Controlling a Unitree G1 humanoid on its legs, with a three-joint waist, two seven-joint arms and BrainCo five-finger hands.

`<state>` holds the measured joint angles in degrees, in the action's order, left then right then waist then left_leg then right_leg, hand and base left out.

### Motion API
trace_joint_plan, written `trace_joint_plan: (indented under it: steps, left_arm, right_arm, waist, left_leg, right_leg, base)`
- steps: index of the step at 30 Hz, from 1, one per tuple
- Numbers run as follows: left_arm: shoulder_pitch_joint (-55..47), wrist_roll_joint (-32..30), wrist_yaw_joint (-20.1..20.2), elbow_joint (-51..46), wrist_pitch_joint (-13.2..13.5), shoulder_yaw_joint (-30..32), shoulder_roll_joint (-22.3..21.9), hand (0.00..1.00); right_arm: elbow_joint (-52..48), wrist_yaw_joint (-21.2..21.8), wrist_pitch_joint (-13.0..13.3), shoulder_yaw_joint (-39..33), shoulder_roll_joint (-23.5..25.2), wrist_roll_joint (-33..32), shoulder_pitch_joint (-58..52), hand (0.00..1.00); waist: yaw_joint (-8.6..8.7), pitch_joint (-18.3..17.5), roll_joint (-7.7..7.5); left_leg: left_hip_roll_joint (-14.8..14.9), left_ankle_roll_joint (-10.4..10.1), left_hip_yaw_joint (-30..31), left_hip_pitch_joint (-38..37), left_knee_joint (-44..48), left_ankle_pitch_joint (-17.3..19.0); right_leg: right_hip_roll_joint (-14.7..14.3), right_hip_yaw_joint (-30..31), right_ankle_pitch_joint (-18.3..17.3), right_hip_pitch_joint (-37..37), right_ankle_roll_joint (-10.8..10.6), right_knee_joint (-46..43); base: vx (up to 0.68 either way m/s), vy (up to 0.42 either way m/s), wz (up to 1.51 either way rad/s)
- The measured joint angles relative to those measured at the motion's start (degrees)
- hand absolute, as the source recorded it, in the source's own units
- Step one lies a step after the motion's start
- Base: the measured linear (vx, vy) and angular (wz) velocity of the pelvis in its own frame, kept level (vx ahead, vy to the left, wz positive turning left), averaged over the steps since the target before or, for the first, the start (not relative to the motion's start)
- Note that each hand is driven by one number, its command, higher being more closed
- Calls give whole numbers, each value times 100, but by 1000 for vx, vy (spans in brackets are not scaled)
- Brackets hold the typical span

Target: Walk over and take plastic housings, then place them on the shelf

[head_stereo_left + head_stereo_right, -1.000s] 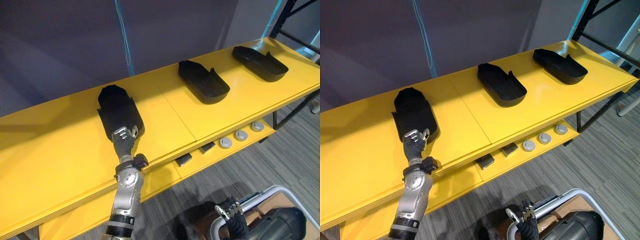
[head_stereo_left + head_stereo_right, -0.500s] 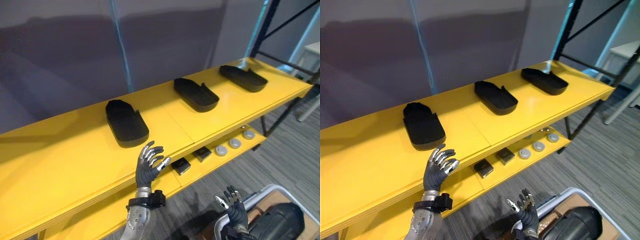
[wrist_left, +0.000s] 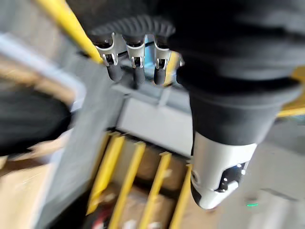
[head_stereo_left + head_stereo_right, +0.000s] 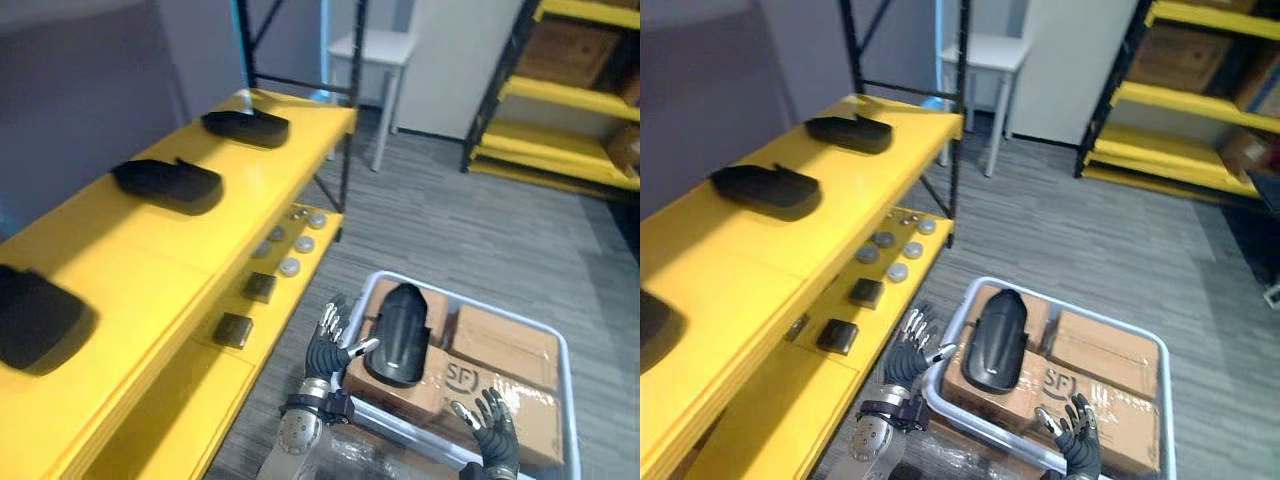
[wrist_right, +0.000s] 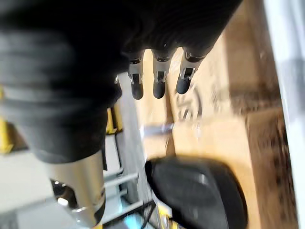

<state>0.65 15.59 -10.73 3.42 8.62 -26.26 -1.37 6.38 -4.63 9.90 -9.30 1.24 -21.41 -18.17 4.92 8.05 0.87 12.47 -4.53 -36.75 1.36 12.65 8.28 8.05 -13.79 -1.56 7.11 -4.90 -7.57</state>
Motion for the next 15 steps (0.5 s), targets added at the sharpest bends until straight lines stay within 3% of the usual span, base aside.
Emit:
trace_joint_plan:
  steps: [3,6,9,11,13,15]
  left_arm:
    - [-46,-2,117,27,-36,338,-18,0]
    - [-100,-22,63,270,-37,1035,-101,0]
    - [-106,-343,-140,714,-69,1558,-102,0]
    - [-191,-768,-325,775,-98,1719,27,0]
    - [-272,-1183,-423,789,-102,1798,112,0]
    - [-313,-1696,-581,952,-126,1812,213,0]
  right_arm:
    - [0,34,0,47,-38,-38,109,0]
    - [1,10,-1,38,-152,-22,309,0]
    - [93,-207,-4,30,-293,277,631,0]
    - [376,-509,-43,18,-326,653,1021,0]
    - [528,-700,-65,-10,-317,1000,1354,0]
    - [726,-1003,-96,-158,-329,1413,1944,0]
  waist:
    - [-4,3,50]
    - [-26,173,173]
    - [-19,282,318]
    - [-99,320,319]
    - [-107,324,320]
    - [-244,407,322]
  left_leg:
    - [270,-116,317,23,-86,-114]
    - [460,-106,877,205,557,-116]
    - [394,-22,1741,617,1192,-178]
    - [179,57,2227,663,899,-268]
    - [116,-36,2315,627,525,-328]
    - [45,-163,2316,600,26,-443]
  right_leg:
    - [-379,-102,177,-208,149,454]
    - [-460,-141,146,-392,195,465]
    - [-370,-255,134,-474,214,469]
    - [-308,-317,163,-451,237,533]
    - [-312,-417,244,-385,258,639]
    - [-324,-431,393,-220,295,733]
  base:
    - [-2,-226,-5]
    - [-8,-157,9]
    - [-56,-17,23]
    - [-86,46,33]
    - [-45,37,23]
    - [-49,54,9]
